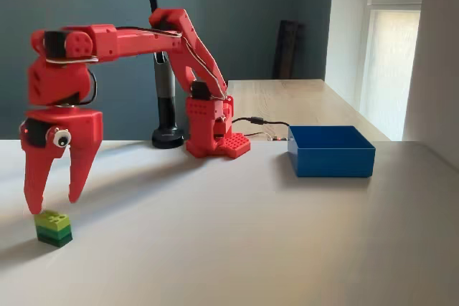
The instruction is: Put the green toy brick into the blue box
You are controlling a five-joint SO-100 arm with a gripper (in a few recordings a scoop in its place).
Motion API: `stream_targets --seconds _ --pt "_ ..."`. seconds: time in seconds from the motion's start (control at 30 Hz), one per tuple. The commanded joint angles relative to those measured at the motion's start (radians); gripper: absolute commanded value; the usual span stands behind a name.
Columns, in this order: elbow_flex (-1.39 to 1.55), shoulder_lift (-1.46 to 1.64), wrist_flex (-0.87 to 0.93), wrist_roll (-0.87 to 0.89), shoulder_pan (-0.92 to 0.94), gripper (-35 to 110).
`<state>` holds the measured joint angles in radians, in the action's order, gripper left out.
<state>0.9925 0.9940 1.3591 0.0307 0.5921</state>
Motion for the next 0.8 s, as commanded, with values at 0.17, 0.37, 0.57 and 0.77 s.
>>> stream_targets --seconds 0.17,0.37,0.57,0.77 --pt "-0.153 -0.054 0.012 -0.049 0.064 21" --pt "-0.198 -0.106 0.005 -0.043 0.074 19" --pt "-0.189 -0.115 -0.014 0.003 0.058 7" --pt "-0.192 -0.115 -0.034 0.021 0.054 2"
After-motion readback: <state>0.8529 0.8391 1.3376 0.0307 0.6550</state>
